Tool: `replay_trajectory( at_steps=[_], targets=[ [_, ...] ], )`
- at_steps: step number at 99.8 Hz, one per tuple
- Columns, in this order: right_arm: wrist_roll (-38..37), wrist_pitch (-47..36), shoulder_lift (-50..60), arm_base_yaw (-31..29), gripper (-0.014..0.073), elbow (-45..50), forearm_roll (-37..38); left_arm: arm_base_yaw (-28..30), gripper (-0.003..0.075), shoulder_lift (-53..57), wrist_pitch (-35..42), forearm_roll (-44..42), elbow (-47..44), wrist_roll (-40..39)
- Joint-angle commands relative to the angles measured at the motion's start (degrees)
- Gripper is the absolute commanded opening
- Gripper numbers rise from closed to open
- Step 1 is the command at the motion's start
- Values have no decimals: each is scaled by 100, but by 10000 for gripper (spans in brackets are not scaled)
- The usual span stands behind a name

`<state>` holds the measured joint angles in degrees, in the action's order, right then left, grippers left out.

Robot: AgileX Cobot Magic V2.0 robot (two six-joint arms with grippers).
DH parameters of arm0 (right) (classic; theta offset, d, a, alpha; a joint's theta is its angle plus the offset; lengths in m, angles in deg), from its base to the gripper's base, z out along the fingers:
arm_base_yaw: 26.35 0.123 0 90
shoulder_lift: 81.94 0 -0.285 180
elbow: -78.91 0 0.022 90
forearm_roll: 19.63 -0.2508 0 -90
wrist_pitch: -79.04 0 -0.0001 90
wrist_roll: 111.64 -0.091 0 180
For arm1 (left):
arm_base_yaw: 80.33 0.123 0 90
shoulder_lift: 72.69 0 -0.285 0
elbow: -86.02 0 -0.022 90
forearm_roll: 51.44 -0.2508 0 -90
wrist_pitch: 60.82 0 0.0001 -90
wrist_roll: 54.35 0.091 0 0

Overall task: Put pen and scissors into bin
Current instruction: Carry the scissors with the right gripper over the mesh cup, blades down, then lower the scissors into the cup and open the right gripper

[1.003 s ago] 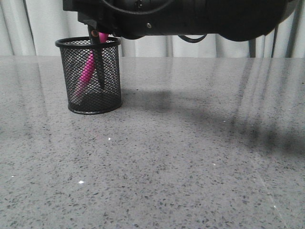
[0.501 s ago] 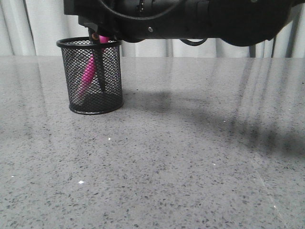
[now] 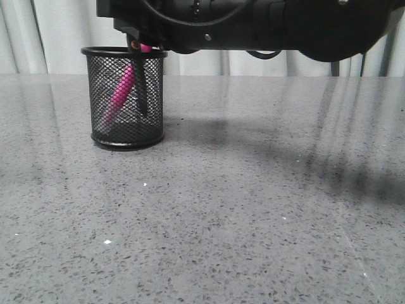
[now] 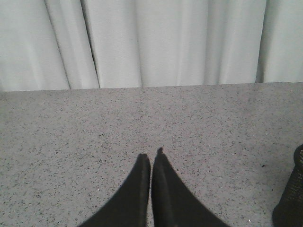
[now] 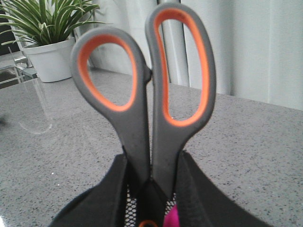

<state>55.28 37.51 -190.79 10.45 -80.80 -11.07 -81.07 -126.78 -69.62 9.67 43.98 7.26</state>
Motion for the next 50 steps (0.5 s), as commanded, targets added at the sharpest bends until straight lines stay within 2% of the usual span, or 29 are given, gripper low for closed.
replay_trajectory(
  at_steps=[1, 43, 50],
  targets=[
    [41, -551, 256, -60, -68, -122, -6, 11, -21, 61, 198, 110, 164, -71],
    [41, -954, 44, -49, -67, -122, 47, 11, -21, 61, 225, 110, 164, -71],
    [41, -1006, 44, -49, -62, -122, 259, 11, -21, 61, 265, 110, 164, -71]
  ],
)
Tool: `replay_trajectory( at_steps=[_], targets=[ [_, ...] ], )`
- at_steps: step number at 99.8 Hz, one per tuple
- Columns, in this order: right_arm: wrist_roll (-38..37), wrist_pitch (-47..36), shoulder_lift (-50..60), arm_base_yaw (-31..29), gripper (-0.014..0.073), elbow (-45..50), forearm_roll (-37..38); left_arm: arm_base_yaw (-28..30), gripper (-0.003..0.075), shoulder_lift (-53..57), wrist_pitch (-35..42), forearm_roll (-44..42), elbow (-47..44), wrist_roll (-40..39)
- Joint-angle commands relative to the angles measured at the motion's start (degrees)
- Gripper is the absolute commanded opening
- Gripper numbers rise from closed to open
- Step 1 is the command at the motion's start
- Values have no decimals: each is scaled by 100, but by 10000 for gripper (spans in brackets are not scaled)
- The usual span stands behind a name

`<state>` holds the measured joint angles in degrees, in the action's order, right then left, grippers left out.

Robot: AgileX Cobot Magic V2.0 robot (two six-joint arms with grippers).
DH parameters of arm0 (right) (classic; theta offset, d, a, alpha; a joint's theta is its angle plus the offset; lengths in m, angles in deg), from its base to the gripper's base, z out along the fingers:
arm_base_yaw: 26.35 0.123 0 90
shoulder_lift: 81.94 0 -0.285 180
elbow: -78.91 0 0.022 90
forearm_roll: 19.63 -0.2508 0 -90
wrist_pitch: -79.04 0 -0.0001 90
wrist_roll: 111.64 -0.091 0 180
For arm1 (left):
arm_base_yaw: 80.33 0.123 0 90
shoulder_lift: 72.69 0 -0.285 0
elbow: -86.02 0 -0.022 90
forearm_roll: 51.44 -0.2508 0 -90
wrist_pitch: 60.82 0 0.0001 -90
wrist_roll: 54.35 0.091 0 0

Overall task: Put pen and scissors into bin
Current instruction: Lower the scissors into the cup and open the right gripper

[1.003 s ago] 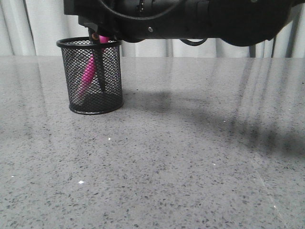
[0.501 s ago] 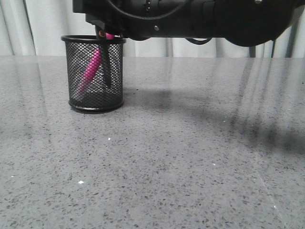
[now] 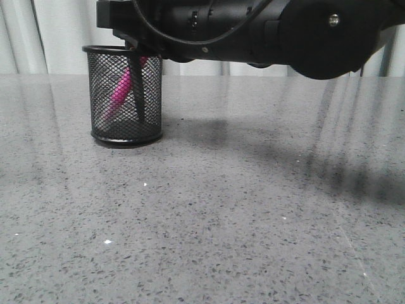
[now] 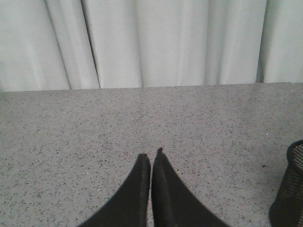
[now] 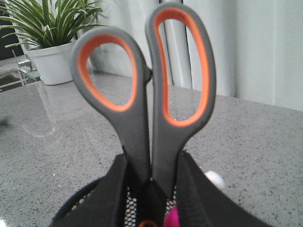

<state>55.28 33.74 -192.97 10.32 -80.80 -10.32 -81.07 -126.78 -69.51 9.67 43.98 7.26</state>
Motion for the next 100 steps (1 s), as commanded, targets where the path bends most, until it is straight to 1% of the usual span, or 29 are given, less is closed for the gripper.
replay_trajectory(
  at_steps=[1, 5, 12, 29, 38, 49, 74, 88, 100],
  targets=[
    [41, -628, 263, -36, -59, -122, 262, 11, -21, 61, 257, 110, 164, -71],
    [41, -638, 263, -36, -42, -122, 513, 11, -21, 61, 272, 110, 164, -71],
    [41, -612, 263, -36, 21, -122, 799, 11, -21, 61, 293, 110, 164, -71],
    [41, -579, 263, -36, 240, -122, 815, 11, -21, 61, 293, 110, 164, -71],
    [41, -601, 263, -36, 309, -122, 814, 11, -21, 61, 293, 110, 164, -71],
    [41, -659, 274, -36, 314, -122, 814, 11, -21, 61, 293, 110, 164, -71],
    [41, -1214, 336, -114, 308, -122, 802, 11, -21, 61, 293, 110, 164, -71],
    [41, -1238, 601, -260, 308, -96, 802, 11, -21, 61, 303, 83, 164, -71],
    [41, -1238, 968, -497, 298, 35, 752, 11, -21, 61, 303, 83, 164, -71]
  ],
)
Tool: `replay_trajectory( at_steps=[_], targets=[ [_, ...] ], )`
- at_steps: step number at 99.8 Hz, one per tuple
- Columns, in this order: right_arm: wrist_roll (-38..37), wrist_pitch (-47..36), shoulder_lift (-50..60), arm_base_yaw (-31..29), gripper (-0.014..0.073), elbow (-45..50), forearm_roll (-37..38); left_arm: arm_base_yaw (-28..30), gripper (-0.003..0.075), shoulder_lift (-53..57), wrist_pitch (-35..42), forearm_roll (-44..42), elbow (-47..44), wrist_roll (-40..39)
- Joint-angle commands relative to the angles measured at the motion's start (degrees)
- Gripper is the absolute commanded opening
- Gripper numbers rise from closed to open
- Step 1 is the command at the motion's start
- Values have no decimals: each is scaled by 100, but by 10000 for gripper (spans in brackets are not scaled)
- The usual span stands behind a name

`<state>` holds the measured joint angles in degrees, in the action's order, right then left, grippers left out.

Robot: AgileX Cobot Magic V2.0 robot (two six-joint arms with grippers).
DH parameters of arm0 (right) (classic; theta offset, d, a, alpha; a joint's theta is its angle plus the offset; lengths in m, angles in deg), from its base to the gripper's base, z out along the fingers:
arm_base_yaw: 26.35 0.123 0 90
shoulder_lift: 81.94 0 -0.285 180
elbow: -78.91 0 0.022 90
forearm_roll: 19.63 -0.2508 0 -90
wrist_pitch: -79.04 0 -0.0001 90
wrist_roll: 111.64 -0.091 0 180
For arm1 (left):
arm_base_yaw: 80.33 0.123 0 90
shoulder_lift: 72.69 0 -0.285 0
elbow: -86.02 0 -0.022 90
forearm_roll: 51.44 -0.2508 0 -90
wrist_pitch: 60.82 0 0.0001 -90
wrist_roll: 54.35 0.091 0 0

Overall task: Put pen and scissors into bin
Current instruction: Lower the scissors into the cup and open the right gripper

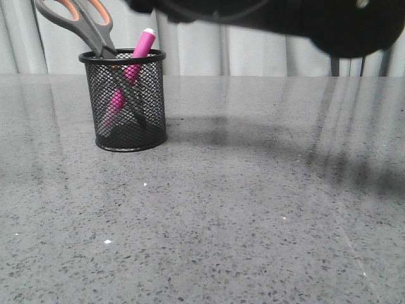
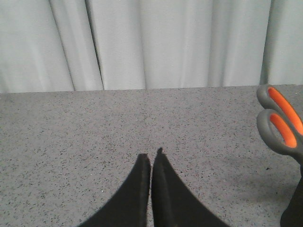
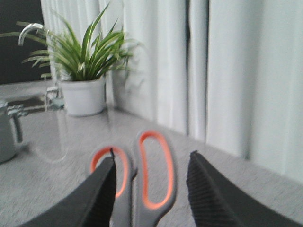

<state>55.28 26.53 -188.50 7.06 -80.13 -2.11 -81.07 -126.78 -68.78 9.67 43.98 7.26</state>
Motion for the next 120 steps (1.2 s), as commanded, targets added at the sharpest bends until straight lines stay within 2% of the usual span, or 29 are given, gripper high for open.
replay_trajectory(
  at_steps=[1, 10, 22, 32, 56, 73, 84, 108, 120],
  targets=[
    [41, -517, 572, -206, 292, -19, -69, 11, -21, 61, 229, 83, 164, -71],
    [41, -478, 955, -441, 213, 213, -92, 11, -22, 61, 229, 83, 164, -71],
    [41, -155, 1575, -805, 32, 626, -92, 11, -22, 61, 229, 83, 164, -71],
    [41, 106, 2187, -1137, -76, 1058, -122, 11, -22, 75, 229, 83, 164, -71],
    [41, 586, 3680, -1925, -75, 2125, -345, 11, -22, 324, 216, 83, 41, -71],
    [41, 1224, 4898, -2705, -75, 2977, -372, 11, -22, 990, 439, 83, -380, -34],
    [41, 1239, 5800, -3111, -75, 3694, -372, 11, -22, 1553, 493, 95, -831, -37],
    [41, 1265, 7316, -3353, -76, 5004, -402, 11, -22, 3046, 559, 287, -1883, -37],
    [41, 1654, 7882, -3353, -75, 5404, -668, 11, -22, 3626, 623, 734, -2051, -37]
  ],
)
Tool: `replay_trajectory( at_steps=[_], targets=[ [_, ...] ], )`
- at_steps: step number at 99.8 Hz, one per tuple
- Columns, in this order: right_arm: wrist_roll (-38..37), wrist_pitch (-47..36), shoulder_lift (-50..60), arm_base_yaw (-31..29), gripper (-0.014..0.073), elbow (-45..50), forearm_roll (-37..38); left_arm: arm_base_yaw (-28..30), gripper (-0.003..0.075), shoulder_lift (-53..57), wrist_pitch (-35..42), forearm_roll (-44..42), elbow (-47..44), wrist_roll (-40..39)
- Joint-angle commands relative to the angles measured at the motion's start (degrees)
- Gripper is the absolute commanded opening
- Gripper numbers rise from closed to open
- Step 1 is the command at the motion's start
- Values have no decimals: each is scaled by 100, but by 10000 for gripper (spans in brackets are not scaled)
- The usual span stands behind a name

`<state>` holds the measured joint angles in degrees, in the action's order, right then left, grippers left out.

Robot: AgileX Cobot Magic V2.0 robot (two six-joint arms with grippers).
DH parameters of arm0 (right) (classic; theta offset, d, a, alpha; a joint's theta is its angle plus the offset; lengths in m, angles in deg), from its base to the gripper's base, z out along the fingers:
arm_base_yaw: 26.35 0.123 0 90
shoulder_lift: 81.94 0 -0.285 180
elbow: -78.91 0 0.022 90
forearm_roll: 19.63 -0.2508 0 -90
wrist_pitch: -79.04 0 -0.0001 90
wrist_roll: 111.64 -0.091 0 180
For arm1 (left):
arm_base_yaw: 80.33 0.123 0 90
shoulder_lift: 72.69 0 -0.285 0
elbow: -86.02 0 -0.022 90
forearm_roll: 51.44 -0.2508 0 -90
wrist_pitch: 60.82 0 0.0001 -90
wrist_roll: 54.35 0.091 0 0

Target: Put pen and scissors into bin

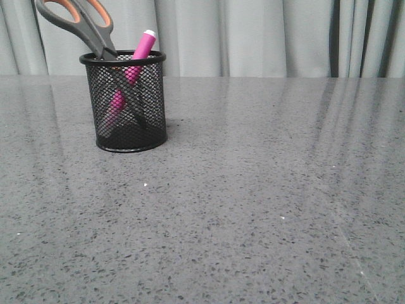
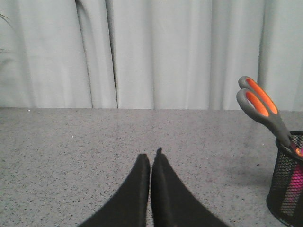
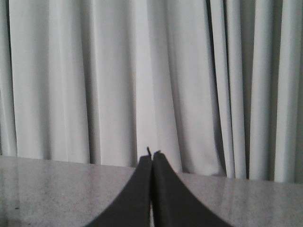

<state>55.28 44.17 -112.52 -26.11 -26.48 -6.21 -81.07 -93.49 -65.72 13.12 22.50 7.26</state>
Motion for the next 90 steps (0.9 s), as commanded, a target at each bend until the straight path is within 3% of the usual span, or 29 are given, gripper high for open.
replay_trajectory(
  at_steps=[1, 16, 90],
  targets=[
    [41, -24, 334, -35, -75, 63, -287, 11, -22, 323, 332, 415, 96, -37],
    [41, 523, 655, -35, -75, 152, -420, 11, -22, 549, 366, 497, 96, -37],
    [-71, 638, 692, -35, -76, 152, -423, 11, -21, 549, 330, 508, 96, -37]
  ],
)
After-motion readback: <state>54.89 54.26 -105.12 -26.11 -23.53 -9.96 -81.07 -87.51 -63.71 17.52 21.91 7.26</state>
